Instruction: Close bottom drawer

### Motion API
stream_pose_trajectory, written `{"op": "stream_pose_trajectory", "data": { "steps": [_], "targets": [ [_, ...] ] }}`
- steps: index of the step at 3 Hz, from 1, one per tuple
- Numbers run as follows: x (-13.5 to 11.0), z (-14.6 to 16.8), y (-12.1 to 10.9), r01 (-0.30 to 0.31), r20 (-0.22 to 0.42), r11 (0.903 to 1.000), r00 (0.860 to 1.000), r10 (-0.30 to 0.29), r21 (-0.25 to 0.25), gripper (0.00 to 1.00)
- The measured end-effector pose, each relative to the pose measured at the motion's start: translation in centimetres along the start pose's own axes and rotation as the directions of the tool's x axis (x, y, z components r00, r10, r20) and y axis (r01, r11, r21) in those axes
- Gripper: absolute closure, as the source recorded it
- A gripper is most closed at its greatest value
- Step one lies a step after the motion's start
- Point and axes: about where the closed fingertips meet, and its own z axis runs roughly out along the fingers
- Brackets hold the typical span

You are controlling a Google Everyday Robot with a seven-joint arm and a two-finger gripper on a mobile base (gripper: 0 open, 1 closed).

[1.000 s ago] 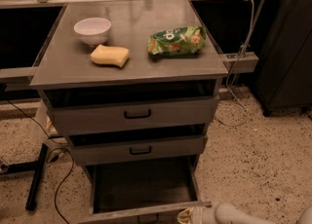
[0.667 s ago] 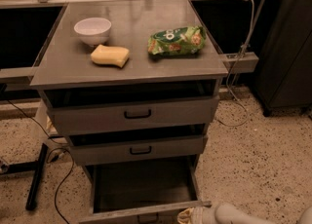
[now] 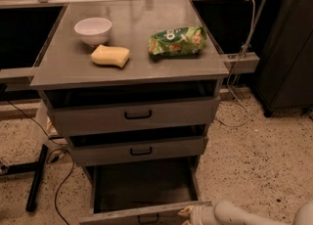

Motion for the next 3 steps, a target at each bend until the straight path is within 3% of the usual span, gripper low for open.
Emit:
{"op": "stream_pose_trajectory", "data": {
  "steps": [1, 2, 3],
  "targets": [
    [-0.6, 0.8, -1.2, 0.023, 0.013, 0.9997, 1.000, -0.023, -0.006, 0.14],
    [-1.1, 1.1, -4.3, 0.040, 0.028, 0.9990, 0.999, -0.040, 0.018, 0.37],
    [-1.6, 1.1, -8.9, 0.065, 0.027, 0.9958, 0.997, -0.067, 0.064, 0.60]
  ]
}}
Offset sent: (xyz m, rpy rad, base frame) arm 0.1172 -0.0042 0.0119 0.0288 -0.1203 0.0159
